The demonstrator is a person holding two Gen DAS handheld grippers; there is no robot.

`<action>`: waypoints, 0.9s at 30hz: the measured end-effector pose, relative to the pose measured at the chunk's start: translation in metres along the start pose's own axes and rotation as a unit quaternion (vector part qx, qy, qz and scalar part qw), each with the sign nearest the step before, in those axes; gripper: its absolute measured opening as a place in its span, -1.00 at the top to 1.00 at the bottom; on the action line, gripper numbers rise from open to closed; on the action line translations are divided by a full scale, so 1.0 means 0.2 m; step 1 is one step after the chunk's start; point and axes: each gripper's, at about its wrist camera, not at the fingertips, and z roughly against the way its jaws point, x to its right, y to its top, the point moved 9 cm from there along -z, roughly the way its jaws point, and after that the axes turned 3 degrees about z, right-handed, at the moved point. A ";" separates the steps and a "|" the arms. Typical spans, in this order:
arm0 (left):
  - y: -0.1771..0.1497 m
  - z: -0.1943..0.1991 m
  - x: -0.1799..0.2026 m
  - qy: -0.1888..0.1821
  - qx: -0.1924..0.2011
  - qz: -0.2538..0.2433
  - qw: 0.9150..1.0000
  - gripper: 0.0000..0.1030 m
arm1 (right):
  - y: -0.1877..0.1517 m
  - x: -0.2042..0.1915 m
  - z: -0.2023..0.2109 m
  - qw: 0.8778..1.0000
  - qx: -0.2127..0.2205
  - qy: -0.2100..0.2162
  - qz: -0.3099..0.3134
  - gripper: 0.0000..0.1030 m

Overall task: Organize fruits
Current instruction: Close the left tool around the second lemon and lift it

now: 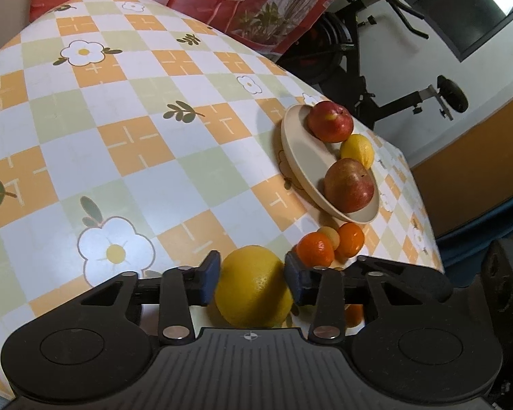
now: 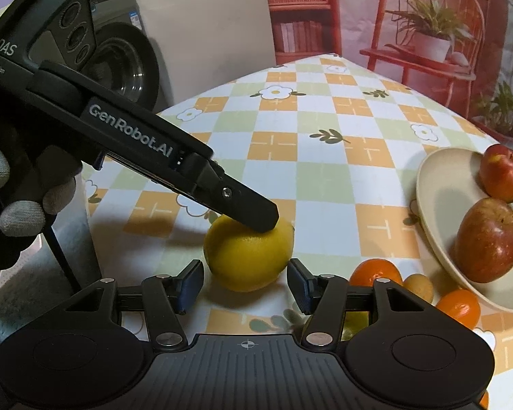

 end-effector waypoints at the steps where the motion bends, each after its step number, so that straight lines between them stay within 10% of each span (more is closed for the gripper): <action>1: 0.00 0.00 0.00 0.000 0.001 0.001 1.000 0.19 | 0.00 0.00 -0.01 1.000 0.000 0.002 -0.004 0.02; 27: 0.19 0.00 0.22 -0.019 0.047 -0.025 0.998 0.23 | 0.09 0.22 0.19 0.994 0.094 -0.017 -0.050 0.08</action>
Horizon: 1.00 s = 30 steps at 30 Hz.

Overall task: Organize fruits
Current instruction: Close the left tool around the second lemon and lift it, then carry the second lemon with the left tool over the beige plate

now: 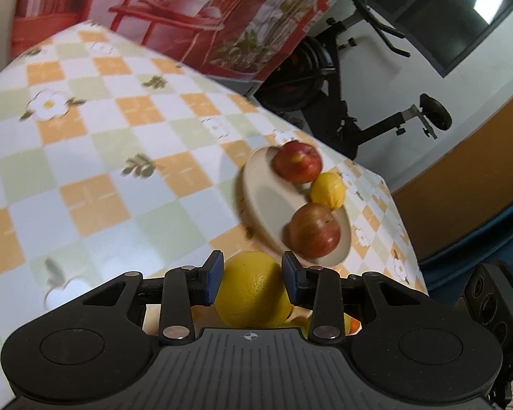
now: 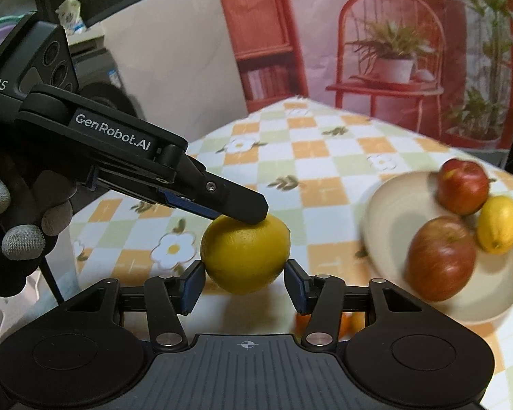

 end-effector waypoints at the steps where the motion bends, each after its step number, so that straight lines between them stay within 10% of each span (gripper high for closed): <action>1: 0.02 -0.01 0.03 -0.002 0.002 -0.005 1.000 0.24 | 0.01 0.02 0.02 1.000 0.005 -0.004 0.000 0.08; 30: 0.47 -0.57 0.31 -0.010 -0.036 -0.066 0.997 0.24 | 0.25 0.71 -0.08 0.998 0.003 -0.066 -0.016 0.08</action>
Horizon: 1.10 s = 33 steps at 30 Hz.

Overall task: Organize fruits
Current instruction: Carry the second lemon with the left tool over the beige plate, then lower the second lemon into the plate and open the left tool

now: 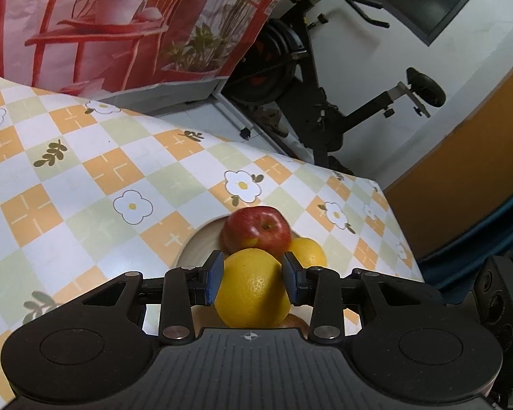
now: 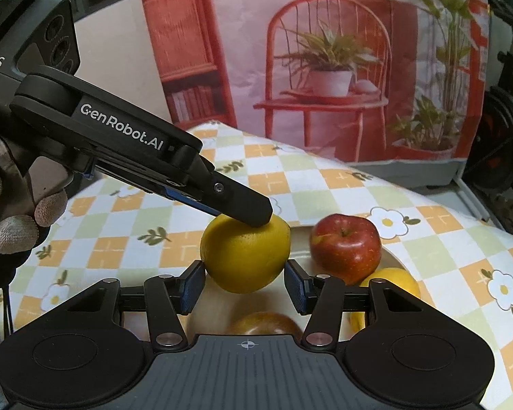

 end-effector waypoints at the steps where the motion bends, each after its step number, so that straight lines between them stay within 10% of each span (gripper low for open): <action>1: 0.01 -0.02 -0.01 0.001 -0.003 0.002 1.000 0.24 | 0.00 0.01 -0.03 1.000 -0.005 0.000 -0.002 0.08; 33: 0.09 -0.10 -0.20 0.032 0.018 0.040 0.999 0.39 | 0.01 0.12 -0.23 0.998 -0.039 -0.037 -0.035 0.14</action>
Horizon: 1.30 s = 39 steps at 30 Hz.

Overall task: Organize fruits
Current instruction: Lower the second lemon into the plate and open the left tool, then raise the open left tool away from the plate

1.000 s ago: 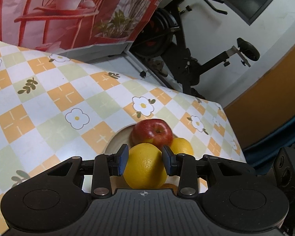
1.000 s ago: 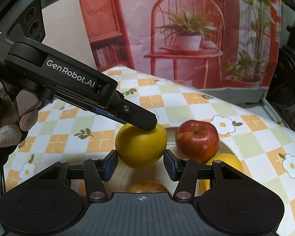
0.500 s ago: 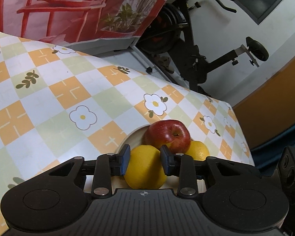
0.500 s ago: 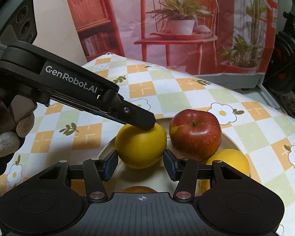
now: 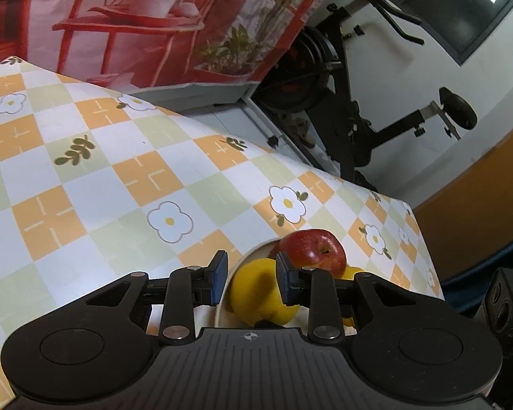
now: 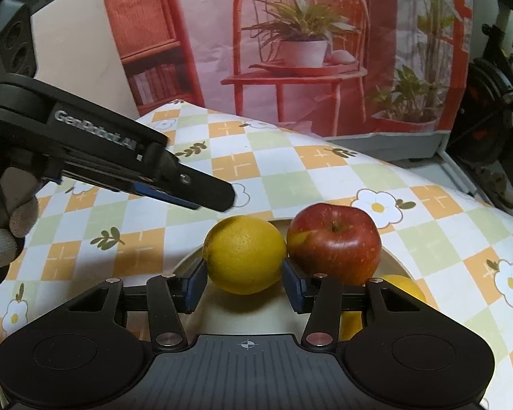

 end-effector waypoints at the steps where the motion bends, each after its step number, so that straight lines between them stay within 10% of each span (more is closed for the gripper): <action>1: 0.00 0.01 0.00 0.002 0.002 0.001 1.000 0.39 | 0.00 0.00 0.00 1.000 -0.001 -0.001 -0.001 0.14; 19: -0.11 0.36 0.06 0.055 0.063 -0.035 0.996 0.39 | -0.04 -0.05 0.36 0.997 0.072 -0.006 -0.017 0.13; 39: -0.62 0.64 0.19 0.097 0.091 -0.088 0.987 0.38 | -0.68 -0.02 0.79 0.985 0.146 -0.065 -0.071 0.14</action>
